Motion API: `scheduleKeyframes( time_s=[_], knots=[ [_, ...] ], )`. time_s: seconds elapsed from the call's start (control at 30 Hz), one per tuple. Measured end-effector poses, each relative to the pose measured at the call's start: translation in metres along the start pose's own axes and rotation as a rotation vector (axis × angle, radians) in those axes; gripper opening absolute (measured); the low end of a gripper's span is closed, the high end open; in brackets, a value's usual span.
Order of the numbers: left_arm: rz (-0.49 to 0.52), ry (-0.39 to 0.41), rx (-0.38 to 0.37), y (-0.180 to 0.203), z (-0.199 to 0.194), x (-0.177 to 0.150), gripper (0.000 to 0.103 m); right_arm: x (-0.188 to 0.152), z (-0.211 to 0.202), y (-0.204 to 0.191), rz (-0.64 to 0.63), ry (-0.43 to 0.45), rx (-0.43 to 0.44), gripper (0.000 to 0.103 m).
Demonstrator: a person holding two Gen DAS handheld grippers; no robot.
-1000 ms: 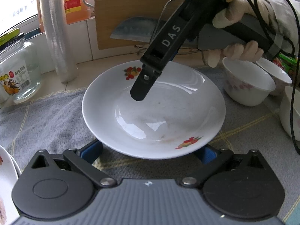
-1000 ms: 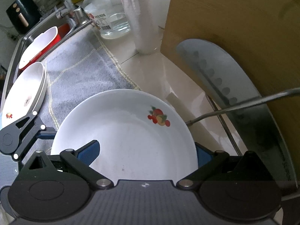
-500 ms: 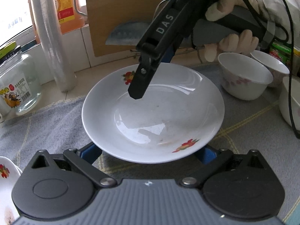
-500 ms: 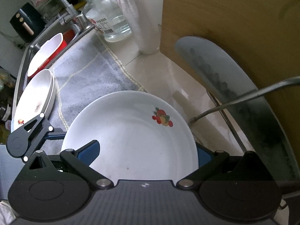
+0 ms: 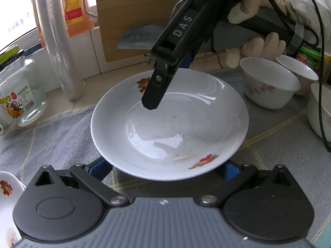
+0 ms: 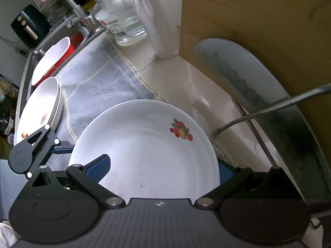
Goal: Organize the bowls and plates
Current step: 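Lift the held plate and carry it toward the plates by the sink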
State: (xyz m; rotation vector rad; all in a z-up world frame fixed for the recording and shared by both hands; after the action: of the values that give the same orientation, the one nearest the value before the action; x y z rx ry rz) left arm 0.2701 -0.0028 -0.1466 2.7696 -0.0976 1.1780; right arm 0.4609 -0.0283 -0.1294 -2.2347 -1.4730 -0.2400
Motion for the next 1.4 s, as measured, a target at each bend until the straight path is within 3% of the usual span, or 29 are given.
scheduleKeyframes(
  time_s=[0.6, 1.4],
  knots=[
    [0.013, -0.021, 0.004, 0.001, -0.028, -0.003, 0.102, -0.007, -0.023, -0.035, -0.033, 0.029, -0.011, 0.103],
    [0.005, -0.046, -0.023, 0.004, -0.105, -0.037, 0.102, -0.028, -0.054, -0.128, -0.055, 0.064, -0.048, 0.103]
  ],
)
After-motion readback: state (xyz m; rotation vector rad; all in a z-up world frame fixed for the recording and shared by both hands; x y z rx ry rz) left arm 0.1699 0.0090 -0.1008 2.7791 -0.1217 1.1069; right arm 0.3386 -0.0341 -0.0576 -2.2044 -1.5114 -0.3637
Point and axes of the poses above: each gripper's, at about its wrist camera, not at the fingertips, and z roughly the way its jaws point, y to its right, x to its top, the point moved 5 cm from there along z, roughly the way its jaws point, and after that the axes turned 12 degrees about -z, right-handed, at the moved point
